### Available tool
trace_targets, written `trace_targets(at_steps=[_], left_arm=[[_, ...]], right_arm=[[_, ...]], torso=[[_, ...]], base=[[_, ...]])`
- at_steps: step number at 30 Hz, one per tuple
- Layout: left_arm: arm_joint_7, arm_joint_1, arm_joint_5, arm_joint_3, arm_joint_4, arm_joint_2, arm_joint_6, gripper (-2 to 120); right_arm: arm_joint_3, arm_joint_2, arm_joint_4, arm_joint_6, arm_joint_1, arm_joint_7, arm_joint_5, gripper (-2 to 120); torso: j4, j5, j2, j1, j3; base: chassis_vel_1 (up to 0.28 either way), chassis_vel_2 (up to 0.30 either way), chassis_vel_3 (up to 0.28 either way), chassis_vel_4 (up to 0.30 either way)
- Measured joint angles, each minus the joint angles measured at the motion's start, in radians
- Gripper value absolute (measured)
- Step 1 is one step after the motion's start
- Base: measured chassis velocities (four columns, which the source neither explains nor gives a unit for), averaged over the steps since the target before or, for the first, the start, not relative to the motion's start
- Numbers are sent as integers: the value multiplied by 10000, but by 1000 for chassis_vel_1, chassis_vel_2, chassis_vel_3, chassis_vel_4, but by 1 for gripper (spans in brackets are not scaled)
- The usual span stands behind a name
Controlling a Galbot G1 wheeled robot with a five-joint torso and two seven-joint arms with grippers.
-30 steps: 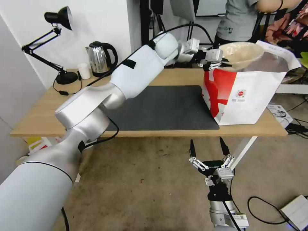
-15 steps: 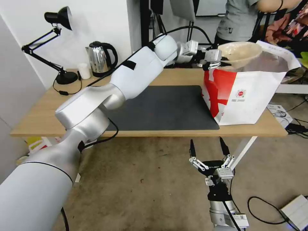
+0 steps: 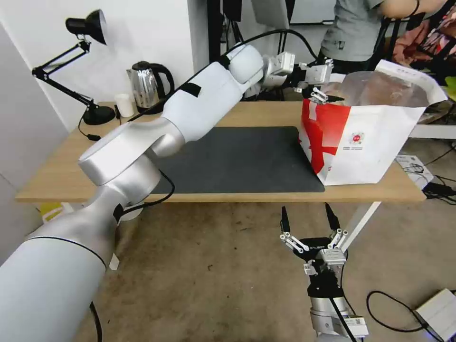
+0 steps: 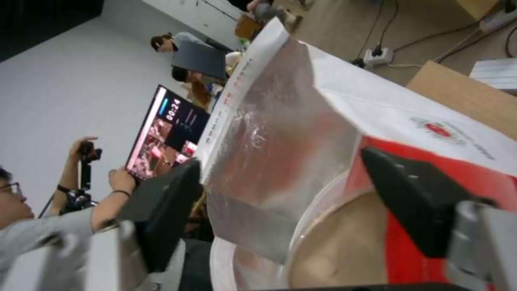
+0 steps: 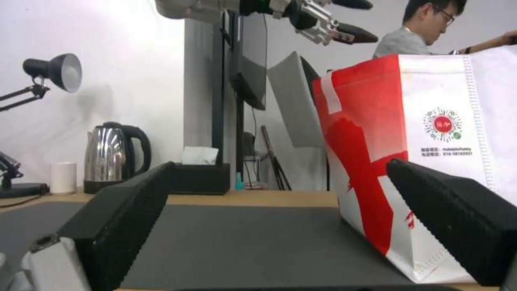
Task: Pick up the trash from the table and place it into the takeout bag.
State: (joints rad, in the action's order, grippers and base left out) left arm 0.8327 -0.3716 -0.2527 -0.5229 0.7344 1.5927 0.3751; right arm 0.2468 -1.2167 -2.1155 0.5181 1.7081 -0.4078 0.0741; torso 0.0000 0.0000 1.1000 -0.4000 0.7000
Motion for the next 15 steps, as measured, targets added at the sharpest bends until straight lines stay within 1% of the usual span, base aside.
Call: trace_targets(at_steps=[1,3,4,7,9,11,13,14,15], left_arm=[[0,0,0,0,0,0,0,82],[1,-95,-47,0,0,-2,13,89],[17,-158,-64,33,5,-7,13,96],[31,-204,-82,58,38,-42,6,99],[-17,-268,-412,62,302,-273,-192,100],[-49,-273,-479,62,356,-324,-233,100],[-311,-333,-875,82,762,-791,-546,100],[-370,-341,-947,112,865,-912,-621,100],[-475,-345,-1109,244,1126,-1197,-774,100]], right_arm=[[0,0,0,0,0,0,0,100],[0,0,0,0,0,0,0,100],[0,-1,0,0,0,0,0,100],[0,0,0,0,0,0,0,100],[0,0,0,0,0,0,0,100],[0,0,0,0,0,0,0,100],[0,0,0,0,0,0,0,100],[0,0,0,0,0,0,0,100],[0,0,0,0,0,0,0,100]], torso=[[0,0,0,0,0],[0,-1,0,0,0],[0,0,0,0,0],[-2,0,0,0,0],[-2,0,0,0,0],[-2,0,0,0,0],[-1,0,0,0,0],[-1,-1,0,0,0],[-1,-2,0,0,0]], base=[[0,0,0,0],[0,0,0,0],[0,0,0,0],[0,0,0,0],[0,0,0,0],[0,0,0,0],[0,0,0,0],[0,0,0,0],[0,0,0,0]])
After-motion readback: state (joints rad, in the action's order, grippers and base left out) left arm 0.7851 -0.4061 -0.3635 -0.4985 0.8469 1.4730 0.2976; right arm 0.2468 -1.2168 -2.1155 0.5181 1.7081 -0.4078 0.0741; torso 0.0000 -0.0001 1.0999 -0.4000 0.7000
